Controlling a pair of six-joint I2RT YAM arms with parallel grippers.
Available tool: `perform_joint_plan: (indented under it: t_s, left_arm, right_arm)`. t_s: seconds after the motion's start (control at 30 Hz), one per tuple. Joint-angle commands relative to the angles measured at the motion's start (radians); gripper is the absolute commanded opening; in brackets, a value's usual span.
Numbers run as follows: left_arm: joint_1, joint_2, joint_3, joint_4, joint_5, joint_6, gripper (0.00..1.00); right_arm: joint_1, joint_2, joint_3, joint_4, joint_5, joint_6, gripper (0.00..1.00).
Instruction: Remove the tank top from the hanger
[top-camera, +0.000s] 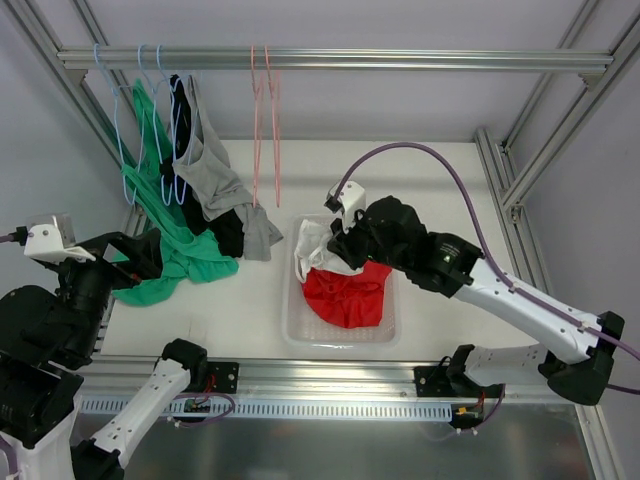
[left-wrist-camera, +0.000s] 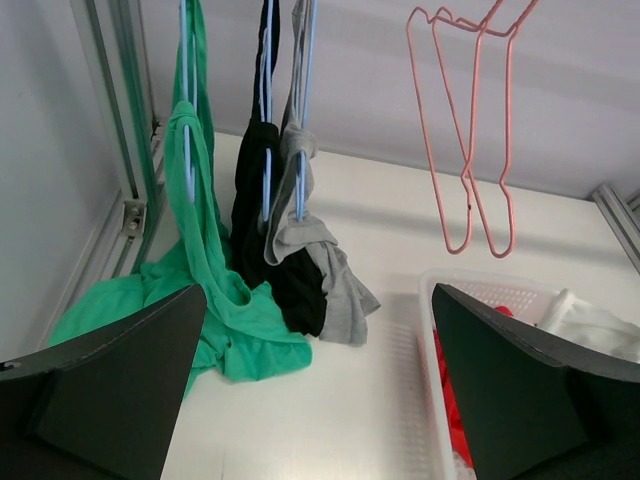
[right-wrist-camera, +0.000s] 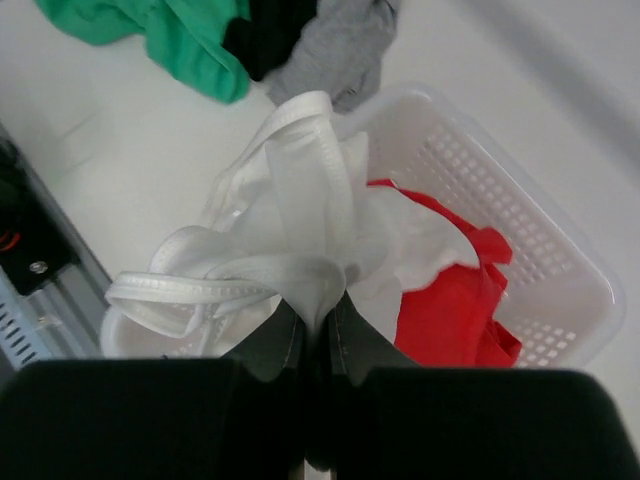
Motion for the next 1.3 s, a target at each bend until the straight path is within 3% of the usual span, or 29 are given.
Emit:
perform_joint_plan:
  t_s: [0.0, 0.17, 0.3, 0.47, 0.53, 0.57, 0.67, 0.8, 0.87, 1.0, 1.03, 1.13, 1.27]
  left_arm:
    - [-0.005, 0.027, 0.013, 0.034, 0.040, 0.012, 0.99]
    - [-0.005, 0.038, 0.010, 0.034, 0.057, 0.018, 0.99]
    - [-0.005, 0.056, 0.024, 0.034, 0.062, 0.023, 0.99]
    - [-0.005, 0.117, 0.081, 0.032, 0.083, 0.011, 0.99]
    - [-0.005, 0.142, 0.128, 0.031, 0.086, 0.002, 0.99]
    - [-0.005, 0.172, 0.144, 0.031, 0.083, 0.001, 0.99]
    - [-0.005, 0.232, 0.206, 0.029, 0.051, -0.012, 0.99]
    - [-0.005, 0.338, 0.303, 0.029, -0.012, 0.000, 0.99]
    - [-0.005, 0.424, 0.335, 0.031, -0.029, 0.011, 0.99]
    - [-0.004, 0.594, 0.420, 0.031, -0.075, 0.047, 0.99]
    - [0.010, 0.626, 0.458, 0.032, -0.067, 0.066, 0.98]
    - [0.133, 0.752, 0.516, 0.031, 0.081, 0.061, 0.82]
    - [0.209, 0.877, 0.552, 0.032, 0.118, 0.083, 0.80]
  right_arm:
    - [-0.096, -0.021, -0.105, 0.149, -0.001, 0.093, 0.00]
    - [-0.186, 0.126, -0.289, 0.244, -0.041, 0.137, 0.00]
    - [-0.190, 0.259, -0.341, 0.296, -0.178, 0.183, 0.00]
    - [-0.192, 0.326, -0.367, 0.347, -0.165, 0.223, 0.01]
    - [-0.199, 0.326, -0.357, 0.338, -0.159, 0.223, 0.09]
    - [-0.199, 0.303, -0.352, 0.329, -0.159, 0.223, 0.23]
    - [-0.199, 0.190, -0.335, 0.297, -0.136, 0.223, 0.49]
    - [-0.201, 0.079, -0.233, 0.156, -0.055, 0.202, 0.69]
    - [-0.201, 0.044, -0.200, 0.114, -0.036, 0.187, 0.84]
    - [-0.204, -0.038, -0.143, 0.027, -0.002, 0.167, 0.97]
    - [-0.204, -0.074, -0.137, -0.004, 0.004, 0.162, 0.98]
    - [-0.204, -0.172, -0.146, -0.020, -0.001, 0.159, 0.98]
    - [-0.203, -0.274, -0.180, -0.012, -0.141, 0.153, 0.98]
